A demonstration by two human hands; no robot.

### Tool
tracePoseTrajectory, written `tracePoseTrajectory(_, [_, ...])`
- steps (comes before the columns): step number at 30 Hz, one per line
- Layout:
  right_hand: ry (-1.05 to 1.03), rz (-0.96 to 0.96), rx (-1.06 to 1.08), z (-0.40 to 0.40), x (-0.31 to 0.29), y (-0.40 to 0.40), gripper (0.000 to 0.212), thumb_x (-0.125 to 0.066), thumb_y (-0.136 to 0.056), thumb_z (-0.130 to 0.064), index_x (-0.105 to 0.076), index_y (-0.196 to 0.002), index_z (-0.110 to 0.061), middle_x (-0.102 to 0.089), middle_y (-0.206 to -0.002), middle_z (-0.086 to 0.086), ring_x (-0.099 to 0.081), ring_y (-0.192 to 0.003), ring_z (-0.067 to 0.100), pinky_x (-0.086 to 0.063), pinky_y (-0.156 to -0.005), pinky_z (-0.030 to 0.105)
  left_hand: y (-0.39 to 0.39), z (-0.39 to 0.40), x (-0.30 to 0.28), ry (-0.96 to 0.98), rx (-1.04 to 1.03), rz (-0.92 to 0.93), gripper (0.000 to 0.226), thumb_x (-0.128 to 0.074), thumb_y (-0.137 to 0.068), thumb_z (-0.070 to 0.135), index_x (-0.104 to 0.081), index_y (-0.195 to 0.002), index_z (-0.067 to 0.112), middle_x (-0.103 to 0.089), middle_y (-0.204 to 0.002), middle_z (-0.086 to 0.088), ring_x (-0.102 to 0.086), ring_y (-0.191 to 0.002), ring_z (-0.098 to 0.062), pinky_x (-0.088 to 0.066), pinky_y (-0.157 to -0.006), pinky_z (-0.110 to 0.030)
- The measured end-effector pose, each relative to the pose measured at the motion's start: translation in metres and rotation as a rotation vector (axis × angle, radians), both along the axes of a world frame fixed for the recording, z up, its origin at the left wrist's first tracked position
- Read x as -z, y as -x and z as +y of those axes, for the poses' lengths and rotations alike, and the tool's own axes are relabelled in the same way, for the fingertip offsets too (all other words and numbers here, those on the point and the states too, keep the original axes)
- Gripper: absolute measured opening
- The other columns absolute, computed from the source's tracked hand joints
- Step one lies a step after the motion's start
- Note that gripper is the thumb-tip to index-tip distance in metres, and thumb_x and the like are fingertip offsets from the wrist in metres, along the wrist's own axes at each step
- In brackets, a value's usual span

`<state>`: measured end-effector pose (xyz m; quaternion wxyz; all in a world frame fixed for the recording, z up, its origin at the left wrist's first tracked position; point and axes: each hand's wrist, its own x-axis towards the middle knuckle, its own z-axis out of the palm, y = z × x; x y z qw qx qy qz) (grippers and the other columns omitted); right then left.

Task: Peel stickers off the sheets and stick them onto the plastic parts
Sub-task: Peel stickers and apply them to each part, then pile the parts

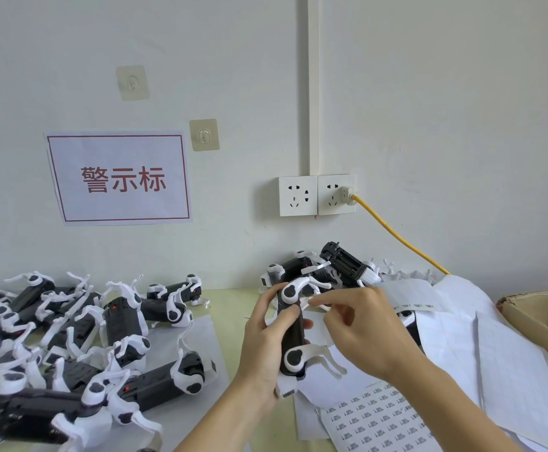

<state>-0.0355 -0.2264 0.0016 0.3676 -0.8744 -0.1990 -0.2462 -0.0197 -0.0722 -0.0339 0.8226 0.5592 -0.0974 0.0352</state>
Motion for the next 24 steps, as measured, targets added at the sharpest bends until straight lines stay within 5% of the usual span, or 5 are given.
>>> tracePoseTrajectory(7, [-0.041,0.138,-0.023,0.004,0.006,-0.004,0.034,-0.049,-0.092,-0.006,-0.077,-0.104,-0.02,-0.064,-0.057,-0.022,-0.052,-0.042,0.012,-0.048,-0.048,0.023,-0.001,0.0,-0.001,0.015,-0.012,-0.003,0.028,-0.054,-0.093,0.011,-0.072,-0.108,0.027,-0.069,-0.086,-0.019,-0.066,-0.08,-0.026,-0.054,-0.06,-0.035])
tracePoseTrajectory(11, [-0.056,0.132,-0.038,0.008,0.004,-0.003,0.03,-0.051,-0.094,-0.009,-0.078,-0.1,-0.018,-0.061,-0.054,-0.025,-0.059,-0.051,0.004,-0.044,-0.054,0.014,0.002,0.0,-0.004,0.102,0.074,0.01,0.033,-0.056,-0.087,0.016,-0.068,-0.117,0.023,-0.065,-0.103,-0.027,-0.059,-0.092,-0.035,-0.053,-0.071,-0.041])
tracePoseTrajectory(13, [-0.058,0.124,-0.04,0.01,0.003,-0.002,0.028,-0.051,-0.093,-0.01,-0.078,-0.091,-0.017,-0.063,-0.056,-0.014,-0.059,-0.052,0.011,-0.048,-0.056,0.023,0.002,0.0,-0.004,0.062,0.047,-0.006,0.03,-0.056,-0.094,0.012,-0.068,-0.117,0.026,-0.067,-0.105,-0.031,-0.064,-0.089,-0.036,-0.055,-0.074,-0.044])
tracePoseTrajectory(17, [-0.124,0.151,0.007,0.008,0.005,-0.006,0.028,-0.049,-0.094,-0.012,-0.075,-0.084,-0.013,-0.066,-0.067,0.012,-0.061,-0.062,0.032,-0.047,-0.054,0.032,0.0,0.002,0.0,-0.027,0.01,-0.035,0.039,-0.058,-0.095,0.007,-0.073,-0.107,0.041,-0.074,-0.089,-0.019,-0.07,-0.074,-0.027,-0.056,-0.06,-0.032])
tracePoseTrajectory(24, [-0.331,0.223,0.192,0.001,0.003,-0.012,0.031,-0.041,-0.095,-0.005,-0.068,-0.096,-0.02,-0.07,-0.074,0.0,-0.07,-0.065,0.016,-0.061,-0.062,0.037,0.001,0.002,0.001,-0.086,-0.016,-0.031,0.047,-0.065,-0.079,0.016,-0.069,-0.11,0.051,-0.071,-0.08,-0.013,-0.058,-0.067,-0.027,-0.054,-0.065,-0.035])
